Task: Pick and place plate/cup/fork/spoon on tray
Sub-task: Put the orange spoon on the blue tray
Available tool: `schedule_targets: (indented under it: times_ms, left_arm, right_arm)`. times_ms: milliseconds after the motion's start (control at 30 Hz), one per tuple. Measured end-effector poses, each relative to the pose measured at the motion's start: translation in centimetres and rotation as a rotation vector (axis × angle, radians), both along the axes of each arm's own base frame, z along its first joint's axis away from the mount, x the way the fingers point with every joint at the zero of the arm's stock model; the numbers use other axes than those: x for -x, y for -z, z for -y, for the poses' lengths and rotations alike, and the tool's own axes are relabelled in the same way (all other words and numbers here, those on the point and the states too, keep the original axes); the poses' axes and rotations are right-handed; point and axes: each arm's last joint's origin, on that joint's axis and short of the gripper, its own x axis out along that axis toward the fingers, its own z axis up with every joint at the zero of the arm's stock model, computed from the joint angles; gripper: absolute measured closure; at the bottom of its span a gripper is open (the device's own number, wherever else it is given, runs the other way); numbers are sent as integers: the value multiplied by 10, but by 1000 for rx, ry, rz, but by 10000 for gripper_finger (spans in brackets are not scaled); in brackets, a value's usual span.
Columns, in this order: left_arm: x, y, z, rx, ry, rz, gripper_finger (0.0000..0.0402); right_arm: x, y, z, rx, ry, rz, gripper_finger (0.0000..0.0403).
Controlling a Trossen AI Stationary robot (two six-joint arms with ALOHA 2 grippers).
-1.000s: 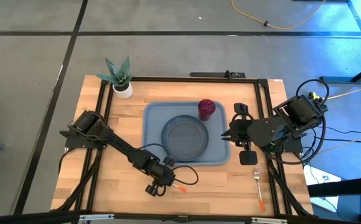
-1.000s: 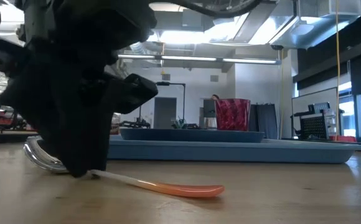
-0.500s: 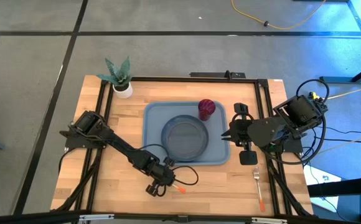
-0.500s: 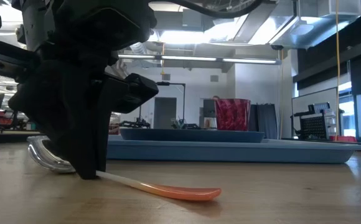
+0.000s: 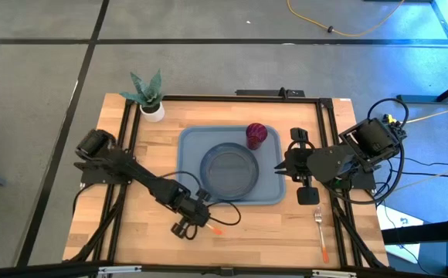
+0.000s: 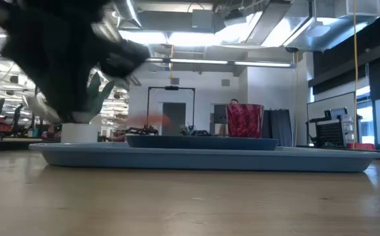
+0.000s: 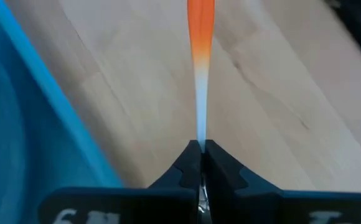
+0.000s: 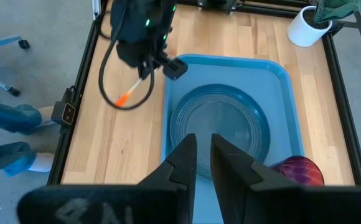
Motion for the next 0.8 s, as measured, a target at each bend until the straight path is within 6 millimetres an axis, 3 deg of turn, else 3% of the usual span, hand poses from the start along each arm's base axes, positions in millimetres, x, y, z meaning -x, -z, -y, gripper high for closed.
schedule_targets:
  times_ms: [200,400,567,800]
  left_arm:
    - [24,-26,-12,-95,165,-41,401]
    - [47,-30,-32,-350,438,-166,401]
    - [46,-28,-52,-502,620,-218,401]
    - [36,-28,-84,-561,692,-226,401]
  right_arm:
    - [0,0,0,1,0,0,353]
    - [0,0,0,4,5,4,353]
    - [-1,-1,1,30,44,28,353]
    - [-1,-1,2,21,60,31,353]
